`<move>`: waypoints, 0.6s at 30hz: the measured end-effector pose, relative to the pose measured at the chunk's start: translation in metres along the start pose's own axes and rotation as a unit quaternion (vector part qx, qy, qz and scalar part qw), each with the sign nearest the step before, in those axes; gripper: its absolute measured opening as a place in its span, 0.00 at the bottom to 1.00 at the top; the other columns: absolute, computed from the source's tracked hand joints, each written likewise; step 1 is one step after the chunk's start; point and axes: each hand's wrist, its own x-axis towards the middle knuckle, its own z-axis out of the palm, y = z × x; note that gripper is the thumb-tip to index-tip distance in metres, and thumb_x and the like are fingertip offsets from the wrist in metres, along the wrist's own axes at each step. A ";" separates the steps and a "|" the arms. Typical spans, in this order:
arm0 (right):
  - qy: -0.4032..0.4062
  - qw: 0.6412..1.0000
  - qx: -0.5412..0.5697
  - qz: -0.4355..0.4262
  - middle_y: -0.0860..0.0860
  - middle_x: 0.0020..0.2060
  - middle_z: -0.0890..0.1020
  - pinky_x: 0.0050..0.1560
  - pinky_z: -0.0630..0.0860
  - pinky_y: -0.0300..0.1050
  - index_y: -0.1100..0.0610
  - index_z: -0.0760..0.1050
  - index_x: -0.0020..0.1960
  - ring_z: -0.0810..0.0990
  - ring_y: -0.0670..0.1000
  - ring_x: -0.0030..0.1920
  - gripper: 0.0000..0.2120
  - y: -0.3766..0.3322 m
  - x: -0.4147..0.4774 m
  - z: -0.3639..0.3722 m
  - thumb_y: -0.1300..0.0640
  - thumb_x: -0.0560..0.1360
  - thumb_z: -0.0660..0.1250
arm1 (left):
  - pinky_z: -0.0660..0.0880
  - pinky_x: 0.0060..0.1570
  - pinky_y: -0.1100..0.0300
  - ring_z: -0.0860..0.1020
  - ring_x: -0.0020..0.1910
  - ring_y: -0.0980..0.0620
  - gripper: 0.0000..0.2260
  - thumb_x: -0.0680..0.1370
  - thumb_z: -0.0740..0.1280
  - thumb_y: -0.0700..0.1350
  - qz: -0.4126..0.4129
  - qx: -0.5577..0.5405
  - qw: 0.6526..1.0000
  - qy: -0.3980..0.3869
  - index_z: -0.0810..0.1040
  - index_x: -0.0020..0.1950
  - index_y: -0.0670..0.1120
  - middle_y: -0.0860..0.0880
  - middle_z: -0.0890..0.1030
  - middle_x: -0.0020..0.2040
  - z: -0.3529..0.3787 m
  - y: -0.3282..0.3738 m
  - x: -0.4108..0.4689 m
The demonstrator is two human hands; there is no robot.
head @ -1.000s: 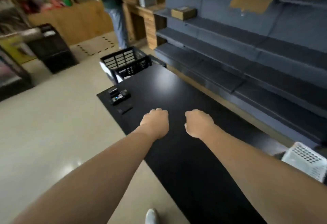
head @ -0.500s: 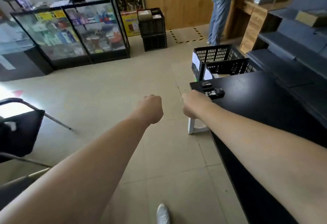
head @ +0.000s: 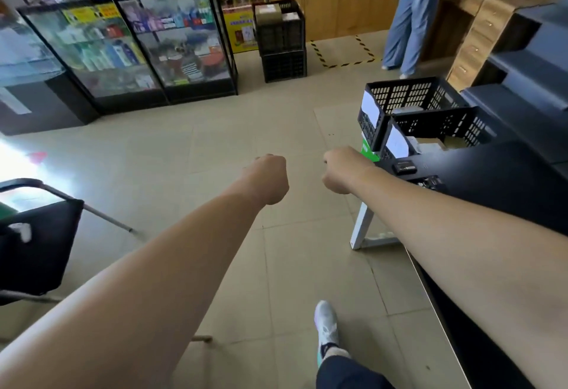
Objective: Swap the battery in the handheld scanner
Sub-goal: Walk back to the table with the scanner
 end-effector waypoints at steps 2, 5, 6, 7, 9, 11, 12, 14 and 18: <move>0.009 1.000 0.012 -0.006 0.58 0.60 0.79 0.54 0.80 0.49 0.58 0.76 0.64 0.80 0.61 0.55 0.21 0.001 0.038 -0.005 0.62 0.72 0.60 | 0.76 0.53 0.49 0.75 0.54 0.40 0.08 0.78 0.57 0.38 -0.011 -0.009 1.000 -0.004 0.66 0.38 0.45 0.43 0.76 0.52 -0.008 -0.005 0.029; 0.012 1.000 0.021 -0.020 0.58 0.60 0.78 0.56 0.80 0.51 0.58 0.76 0.63 0.80 0.61 0.57 0.21 0.004 0.104 -0.016 0.62 0.72 0.59 | 0.75 0.55 0.48 0.75 0.55 0.41 0.07 0.78 0.58 0.38 -0.016 0.001 1.000 -0.007 0.74 0.52 0.42 0.43 0.75 0.53 -0.021 -0.017 0.091; 0.009 0.999 0.024 -0.022 0.57 0.60 0.79 0.56 0.80 0.51 0.58 0.76 0.63 0.79 0.61 0.57 0.20 0.006 0.128 -0.020 0.62 0.72 0.60 | 0.75 0.57 0.47 0.75 0.57 0.41 0.09 0.79 0.58 0.38 -0.017 0.003 1.000 -0.007 0.75 0.55 0.41 0.43 0.75 0.55 -0.027 -0.019 0.115; 0.006 0.999 0.029 -0.022 0.57 0.60 0.79 0.56 0.80 0.50 0.58 0.76 0.62 0.79 0.60 0.57 0.20 0.008 0.151 -0.025 0.61 0.72 0.60 | 0.75 0.58 0.47 0.75 0.59 0.40 0.10 0.79 0.58 0.38 -0.014 0.003 1.000 0.000 0.75 0.58 0.41 0.42 0.76 0.57 -0.033 -0.020 0.139; -0.008 0.999 0.038 -0.015 0.56 0.59 0.79 0.56 0.80 0.50 0.58 0.76 0.62 0.80 0.60 0.56 0.19 0.015 0.194 -0.039 0.62 0.73 0.60 | 0.74 0.59 0.50 0.76 0.61 0.39 0.12 0.80 0.59 0.38 -0.019 -0.011 1.000 0.001 0.76 0.62 0.39 0.41 0.77 0.61 -0.049 -0.019 0.186; -0.012 0.999 0.044 -0.014 0.57 0.58 0.79 0.54 0.80 0.49 0.59 0.77 0.60 0.80 0.60 0.55 0.17 0.024 0.232 -0.053 0.62 0.74 0.59 | 0.74 0.59 0.52 0.76 0.62 0.40 0.14 0.81 0.60 0.38 -0.019 -0.017 1.000 -0.001 0.76 0.65 0.38 0.41 0.78 0.63 -0.059 -0.015 0.229; -0.011 0.999 0.048 -0.013 0.57 0.57 0.79 0.52 0.80 0.48 0.59 0.77 0.59 0.80 0.61 0.54 0.16 0.028 0.248 -0.059 0.63 0.74 0.59 | 0.74 0.59 0.52 0.76 0.61 0.40 0.14 0.81 0.59 0.39 -0.013 -0.011 1.000 -0.005 0.76 0.64 0.39 0.41 0.78 0.62 -0.060 -0.015 0.249; -0.009 0.998 0.056 -0.004 0.57 0.55 0.79 0.48 0.77 0.46 0.60 0.76 0.55 0.79 0.61 0.52 0.13 0.040 0.279 -0.069 0.64 0.73 0.59 | 0.75 0.59 0.50 0.76 0.59 0.40 0.12 0.80 0.58 0.40 0.019 0.016 1.000 -0.014 0.76 0.61 0.40 0.43 0.78 0.62 -0.056 -0.015 0.290; 0.004 0.996 0.083 0.023 0.58 0.55 0.79 0.46 0.77 0.46 0.61 0.76 0.53 0.78 0.60 0.50 0.10 0.075 0.321 -0.078 0.63 0.75 0.59 | 0.75 0.59 0.47 0.75 0.58 0.40 0.14 0.78 0.59 0.39 0.067 0.045 0.996 -0.034 0.75 0.61 0.41 0.42 0.78 0.60 -0.055 0.002 0.370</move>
